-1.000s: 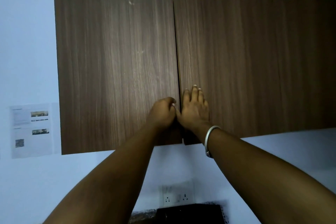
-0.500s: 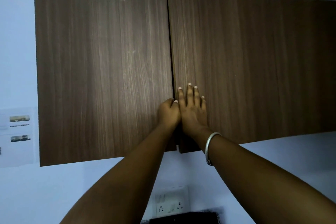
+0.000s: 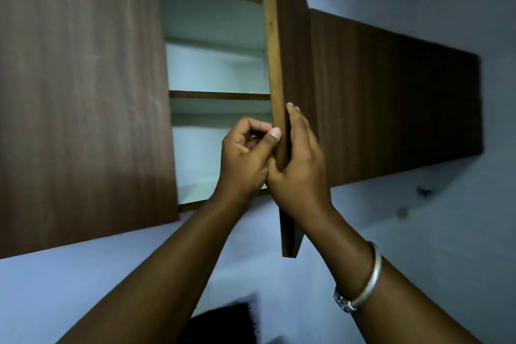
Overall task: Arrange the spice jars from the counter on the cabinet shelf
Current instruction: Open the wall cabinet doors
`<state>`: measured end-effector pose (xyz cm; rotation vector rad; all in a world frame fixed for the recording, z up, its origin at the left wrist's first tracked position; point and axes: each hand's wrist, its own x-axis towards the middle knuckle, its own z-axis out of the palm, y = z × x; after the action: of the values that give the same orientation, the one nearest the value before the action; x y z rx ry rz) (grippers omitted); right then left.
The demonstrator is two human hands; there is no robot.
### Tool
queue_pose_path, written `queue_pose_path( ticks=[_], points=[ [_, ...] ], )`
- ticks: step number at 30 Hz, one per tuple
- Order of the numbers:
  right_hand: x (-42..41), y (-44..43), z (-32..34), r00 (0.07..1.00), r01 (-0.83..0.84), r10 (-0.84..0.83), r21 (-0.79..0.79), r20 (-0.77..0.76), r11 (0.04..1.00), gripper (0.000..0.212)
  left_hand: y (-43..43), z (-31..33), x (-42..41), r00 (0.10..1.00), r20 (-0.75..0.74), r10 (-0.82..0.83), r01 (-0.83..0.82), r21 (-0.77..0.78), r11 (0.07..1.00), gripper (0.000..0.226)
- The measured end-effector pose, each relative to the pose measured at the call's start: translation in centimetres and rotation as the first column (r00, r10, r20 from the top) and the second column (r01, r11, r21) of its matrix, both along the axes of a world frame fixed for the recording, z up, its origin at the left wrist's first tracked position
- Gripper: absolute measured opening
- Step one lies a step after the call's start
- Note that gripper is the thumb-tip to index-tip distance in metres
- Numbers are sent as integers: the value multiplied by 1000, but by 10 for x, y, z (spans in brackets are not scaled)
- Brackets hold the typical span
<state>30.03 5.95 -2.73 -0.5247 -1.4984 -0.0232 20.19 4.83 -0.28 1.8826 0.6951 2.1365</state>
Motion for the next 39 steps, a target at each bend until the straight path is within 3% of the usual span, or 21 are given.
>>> queue_pose_path(
  ticks=[6, 13, 19, 26, 29, 31, 33, 34, 36, 39],
  points=[
    [97, -3, 1, 993, -3, 2, -10, -116, 1000, 69, 14, 8, 90, 966, -101, -237, 237, -9, 971, 20],
    [191, 16, 1, 981, -120, 122, 22, -154, 992, 58, 37, 16, 177, 923, -179, -341, 327, -108, 939, 16],
    [266, 38, 0, 983, -73, 55, -97, -174, 993, 51, 67, 26, 248, 919, -221, -325, 275, -231, 933, 21],
    [316, 61, -1, 974, -74, 11, -268, -227, 961, 47, 95, 27, 305, 935, -249, -252, 183, -272, 945, 24],
    [317, 60, 0, 986, -6, -46, -310, -160, 951, 49, 102, 23, 302, 930, -266, -252, 173, -289, 942, 22],
    [305, 57, 1, 980, 138, -171, -284, -97, 949, 62, 101, 20, 289, 914, -306, -265, 176, -290, 941, 23],
    [278, 55, 3, 923, 369, -379, -126, -63, 921, 73, 93, 18, 264, 898, -384, -215, 141, -211, 967, 29],
    [263, 52, 5, 912, 400, -396, 16, -110, 917, 69, 87, 19, 252, 893, -409, -190, 141, -146, 979, 31],
    [216, 54, 10, 957, 272, -236, 245, -167, 930, 51, 75, 20, 212, 905, -409, -119, 126, -12, 992, 32],
    [130, 64, 16, 964, -160, 207, 256, -168, 953, 41, 60, 25, 135, 910, -393, 133, -61, 190, 980, 30]
  ],
)
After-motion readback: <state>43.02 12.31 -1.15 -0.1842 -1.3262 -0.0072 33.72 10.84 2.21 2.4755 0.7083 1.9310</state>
